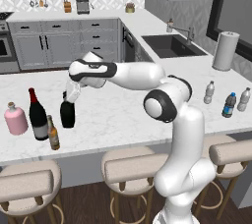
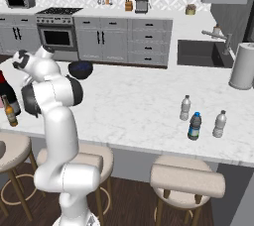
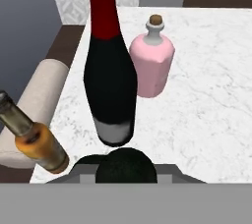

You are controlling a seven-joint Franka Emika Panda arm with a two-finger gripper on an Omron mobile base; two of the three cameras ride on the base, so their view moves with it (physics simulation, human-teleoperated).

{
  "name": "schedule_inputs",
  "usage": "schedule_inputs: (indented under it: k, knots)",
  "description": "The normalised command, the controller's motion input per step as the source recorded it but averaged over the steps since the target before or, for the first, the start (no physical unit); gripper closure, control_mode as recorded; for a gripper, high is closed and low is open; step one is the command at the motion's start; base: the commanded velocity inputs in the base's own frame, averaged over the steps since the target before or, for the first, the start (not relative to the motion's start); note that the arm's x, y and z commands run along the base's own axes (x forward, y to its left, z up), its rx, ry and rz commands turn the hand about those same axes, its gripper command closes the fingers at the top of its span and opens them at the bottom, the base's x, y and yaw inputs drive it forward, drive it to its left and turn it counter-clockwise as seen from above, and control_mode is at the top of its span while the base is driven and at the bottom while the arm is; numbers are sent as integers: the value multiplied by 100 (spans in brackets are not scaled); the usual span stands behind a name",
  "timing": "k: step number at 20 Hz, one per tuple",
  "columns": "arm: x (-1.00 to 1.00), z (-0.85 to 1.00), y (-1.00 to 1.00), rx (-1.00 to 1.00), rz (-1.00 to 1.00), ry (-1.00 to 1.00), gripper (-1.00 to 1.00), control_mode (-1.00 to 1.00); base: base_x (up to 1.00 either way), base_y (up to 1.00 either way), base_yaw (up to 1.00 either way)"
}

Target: Move the plastic bottles in the middle to the plastics group, and the glass bottles in the middle to the glass group.

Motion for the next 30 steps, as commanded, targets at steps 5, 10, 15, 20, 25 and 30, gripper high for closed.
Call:
schedule_inputs:
  k: [5, 10, 15, 20, 25, 30]
  knots:
    - [9, -17, 32, -6, 10, 0, 100, -100, 0, 0, 0]
    - [10, -25, 9, -3, 9, 0, 100, -100, 0, 0, 0]
    - [10, -34, 15, 0, 9, 0, 100, -100, 0, 0, 0]
    - [14, -13, 17, 0, 3, 0, 100, -100, 0, 0, 0]
    - [13, -11, 15, 1, 0, -4, 100, -100, 0, 0, 0]
    - [-6, -6, 6, 1, 0, -13, 100, -100, 0, 0, 0]
